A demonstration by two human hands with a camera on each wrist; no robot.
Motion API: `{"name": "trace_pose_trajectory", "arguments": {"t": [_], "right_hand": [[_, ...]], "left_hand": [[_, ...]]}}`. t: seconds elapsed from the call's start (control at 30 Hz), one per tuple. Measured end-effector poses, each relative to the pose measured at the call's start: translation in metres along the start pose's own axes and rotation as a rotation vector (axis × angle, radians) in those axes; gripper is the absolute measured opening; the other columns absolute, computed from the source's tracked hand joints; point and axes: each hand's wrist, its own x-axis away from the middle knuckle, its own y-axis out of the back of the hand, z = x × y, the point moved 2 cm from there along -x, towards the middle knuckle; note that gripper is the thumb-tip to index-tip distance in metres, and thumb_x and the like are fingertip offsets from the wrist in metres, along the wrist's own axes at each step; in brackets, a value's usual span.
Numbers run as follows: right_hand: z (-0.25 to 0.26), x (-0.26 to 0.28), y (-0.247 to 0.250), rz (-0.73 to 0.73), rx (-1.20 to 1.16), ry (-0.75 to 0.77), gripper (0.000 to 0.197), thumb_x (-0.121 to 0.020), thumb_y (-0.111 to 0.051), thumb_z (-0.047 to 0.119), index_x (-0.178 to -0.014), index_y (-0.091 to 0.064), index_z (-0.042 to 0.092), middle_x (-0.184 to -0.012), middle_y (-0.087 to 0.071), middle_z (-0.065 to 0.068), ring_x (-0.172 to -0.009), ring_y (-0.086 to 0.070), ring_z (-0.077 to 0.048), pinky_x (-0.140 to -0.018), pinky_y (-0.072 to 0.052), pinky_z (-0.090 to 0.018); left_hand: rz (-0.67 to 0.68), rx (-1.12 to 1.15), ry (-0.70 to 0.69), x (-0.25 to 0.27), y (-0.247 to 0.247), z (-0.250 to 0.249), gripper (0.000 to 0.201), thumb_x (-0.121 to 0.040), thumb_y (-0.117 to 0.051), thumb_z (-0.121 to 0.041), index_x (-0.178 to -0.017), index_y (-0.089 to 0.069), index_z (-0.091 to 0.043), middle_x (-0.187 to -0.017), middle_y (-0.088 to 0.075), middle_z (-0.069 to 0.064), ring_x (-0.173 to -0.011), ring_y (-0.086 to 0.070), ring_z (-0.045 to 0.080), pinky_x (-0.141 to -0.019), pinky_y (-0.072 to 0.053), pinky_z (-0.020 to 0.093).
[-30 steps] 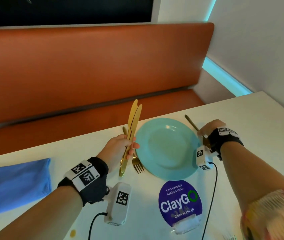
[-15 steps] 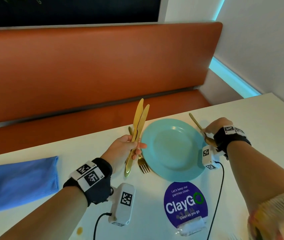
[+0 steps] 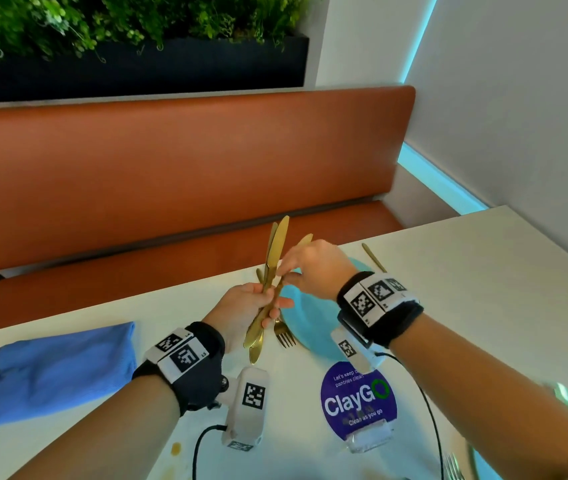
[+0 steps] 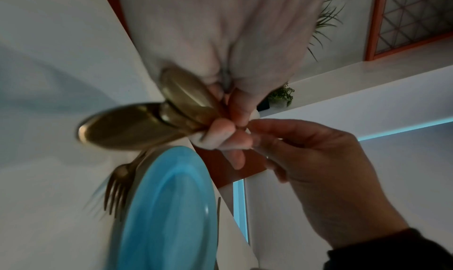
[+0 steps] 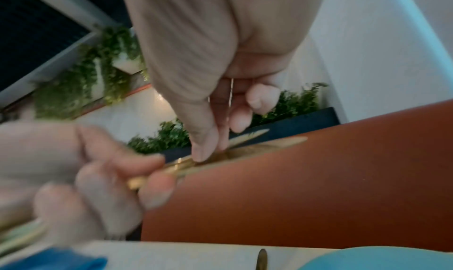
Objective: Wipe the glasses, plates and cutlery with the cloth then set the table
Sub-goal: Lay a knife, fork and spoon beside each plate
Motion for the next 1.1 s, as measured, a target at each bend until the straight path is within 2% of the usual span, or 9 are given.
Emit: {"name": "trace_pose_trajectory", "arguments": {"t": [0.1, 0.23, 0.33, 0.43, 0.6, 0.7, 0.8, 0.97, 1.1], "right_hand": [[0.023, 0.009, -0.003, -0.024, 0.090, 0.130, 0.021, -0.086, -0.057, 0.018, -0.098, -0.074, 0.022, -0.102, -0.070, 0.001, -0.093, -0.065, -0.021, -0.077, -0.055, -0.035], [0.042, 0.019, -0.009, -0.219, 0.188, 0.361, 0.027, -0.077, -0.050, 0.026, -0.060, -0.072, 0.023, -0.060, -0.065, 0.008, -0.057, -0.064, -0.012, -0.045, -0.047, -0.017], [0.049, 0.022, -0.012, -0.256, 0.253, 0.429, 0.009, -0.069, -0.075, 0.020, -0.062, -0.071, 0.024, -0.059, -0.063, 0.009, -0.055, -0.062, -0.012, -0.043, -0.042, -0.016], [0.052, 0.021, -0.011, -0.240, 0.287, 0.323, 0.017, -0.055, -0.084, 0.014, -0.061, -0.072, 0.024, -0.058, -0.061, 0.010, -0.053, -0.060, -0.012, -0.039, -0.042, -0.017], [0.038, 0.016, -0.001, 0.063, 0.149, -0.233, 0.022, -0.090, -0.050, 0.021, -0.097, -0.071, 0.023, -0.102, -0.067, 0.001, -0.095, -0.062, -0.023, -0.073, -0.049, -0.029], [0.039, 0.007, -0.015, 0.228, -0.005, -0.480, 0.018, -0.085, -0.060, 0.025, -0.090, -0.073, 0.013, -0.094, -0.069, -0.002, -0.096, -0.063, -0.022, -0.084, -0.052, -0.030], [0.050, -0.011, -0.045, 0.371, 0.008, -0.618, 0.033, -0.085, -0.061, 0.035, -0.097, -0.067, 0.004, -0.076, -0.054, -0.004, -0.085, -0.053, -0.021, -0.074, -0.043, -0.025], [0.056, -0.033, -0.085, 0.261, -0.129, -0.768, 0.028, -0.083, -0.067, 0.023, -0.103, -0.064, 0.003, -0.100, -0.067, -0.008, -0.084, -0.060, -0.022, -0.069, -0.047, -0.026], [0.057, -0.039, -0.100, 0.189, -0.179, -0.827, 0.025, -0.087, -0.060, 0.015, -0.109, -0.063, 0.002, -0.111, -0.067, -0.012, -0.100, -0.065, -0.026, -0.084, -0.053, -0.030]], "left_hand": [[0.007, 0.016, -0.014, 0.014, 0.006, -0.003, 0.019, -0.101, -0.037, -0.009, -0.098, -0.055, -0.002, -0.084, -0.070, 0.014, -0.057, -0.047, 0.014, -0.053, -0.040, 0.022], [0.023, -0.020, -0.020, 0.028, 0.019, -0.004, 0.019, -0.101, -0.037, -0.010, -0.102, -0.054, 0.000, -0.090, -0.066, 0.018, -0.058, -0.048, 0.015, -0.052, -0.042, 0.022], [0.032, -0.030, -0.022, 0.037, 0.026, -0.004, 0.021, -0.101, -0.037, -0.012, -0.101, -0.055, -0.002, -0.094, -0.068, 0.018, -0.062, -0.052, 0.016, -0.056, -0.045, 0.023], [-0.041, -0.065, -0.046, 0.044, 0.037, -0.009, 0.016, -0.101, -0.040, -0.013, -0.108, -0.052, -0.004, -0.094, -0.070, 0.013, -0.067, -0.060, 0.017, -0.058, -0.049, 0.023], [-0.279, -0.049, -0.121, 0.046, 0.078, -0.016, 0.011, -0.100, -0.039, -0.008, -0.110, -0.044, -0.005, -0.088, -0.065, 0.009, -0.065, -0.056, 0.015, -0.056, -0.045, 0.023], [-0.359, -0.053, -0.122, 0.047, 0.100, -0.015, 0.011, -0.101, -0.039, -0.012, -0.108, -0.046, -0.009, -0.090, -0.065, 0.008, -0.068, -0.055, 0.014, -0.058, -0.045, 0.023], [-0.351, -0.061, -0.127, 0.047, 0.108, -0.012, 0.012, -0.101, -0.040, -0.013, -0.109, -0.047, -0.008, -0.091, -0.065, 0.008, -0.067, -0.054, 0.014, -0.058, -0.045, 0.024], [-0.327, -0.046, -0.126, 0.045, 0.115, -0.003, 0.015, -0.101, -0.040, -0.014, -0.111, -0.047, -0.007, -0.089, -0.064, 0.006, -0.066, -0.054, 0.013, -0.056, -0.045, 0.023], [-0.322, -0.025, -0.111, 0.047, 0.124, 0.001, 0.011, -0.101, -0.039, -0.014, -0.108, -0.046, -0.009, -0.087, -0.063, 0.006, -0.065, -0.053, 0.013, -0.055, -0.044, 0.022]]}}
